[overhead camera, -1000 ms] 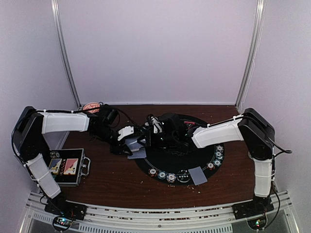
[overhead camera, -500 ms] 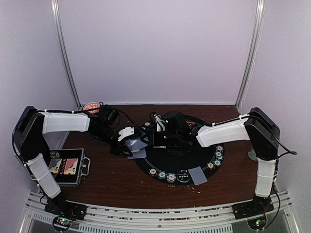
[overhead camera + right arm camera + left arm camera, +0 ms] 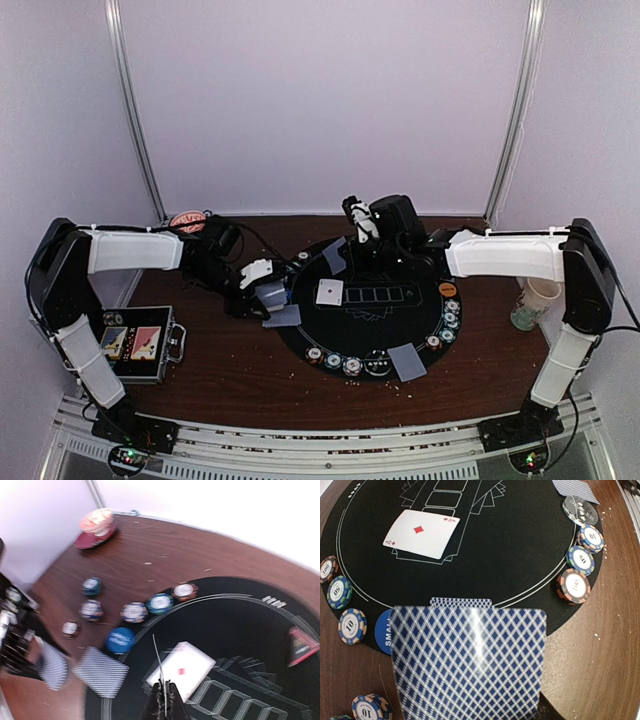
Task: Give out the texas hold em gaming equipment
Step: Flop the poker card in the community card area, then pick up the poker card from the face-down deck piles, then flop the poker card in the community card area.
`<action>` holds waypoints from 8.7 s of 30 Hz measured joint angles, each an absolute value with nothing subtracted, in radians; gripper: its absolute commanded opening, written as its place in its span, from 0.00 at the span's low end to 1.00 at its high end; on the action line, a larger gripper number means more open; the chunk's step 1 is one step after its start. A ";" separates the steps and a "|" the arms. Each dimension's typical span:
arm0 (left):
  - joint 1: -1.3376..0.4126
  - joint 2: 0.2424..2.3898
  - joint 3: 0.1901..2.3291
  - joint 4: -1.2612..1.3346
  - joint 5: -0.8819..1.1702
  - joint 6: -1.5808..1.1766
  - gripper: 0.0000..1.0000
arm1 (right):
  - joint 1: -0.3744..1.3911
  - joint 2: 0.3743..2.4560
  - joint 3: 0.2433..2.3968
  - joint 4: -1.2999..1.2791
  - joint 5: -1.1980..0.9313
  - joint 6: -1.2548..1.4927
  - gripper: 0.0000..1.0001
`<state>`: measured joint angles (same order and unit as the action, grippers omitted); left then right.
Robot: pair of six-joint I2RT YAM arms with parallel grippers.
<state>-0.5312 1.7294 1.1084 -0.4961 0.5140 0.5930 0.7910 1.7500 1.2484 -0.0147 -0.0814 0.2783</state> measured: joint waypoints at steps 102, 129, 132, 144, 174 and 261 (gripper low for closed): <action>-0.503 1.747 1.119 -0.496 0.554 0.578 0.48 | 0.887 1.667 0.992 0.323 -0.189 0.454 0.77; -0.504 1.744 1.119 -0.496 0.559 0.578 0.48 | 0.887 2.055 1.222 0.531 -0.434 0.790 0.71; -0.504 1.744 1.119 -0.496 0.562 0.578 0.48 | 0.887 2.073 1.235 0.532 -0.437 0.794 0.70; -0.506 1.744 1.119 -0.496 0.563 0.578 0.48 | 0.887 2.146 1.311 0.520 -0.449 0.811 0.69; -0.508 1.744 1.119 -0.498 0.550 0.578 0.48 | 0.891 2.176 1.374 0.430 -0.418 0.752 0.37; -0.509 1.744 1.119 -0.496 0.558 0.578 0.48 | 0.855 1.927 1.125 0.081 0.485 -0.542 0.00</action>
<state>-0.5095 1.7439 1.1194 -0.4957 0.5579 0.5781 0.8551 1.9266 1.1252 0.0814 0.4850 -0.5415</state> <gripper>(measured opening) 0.486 0.007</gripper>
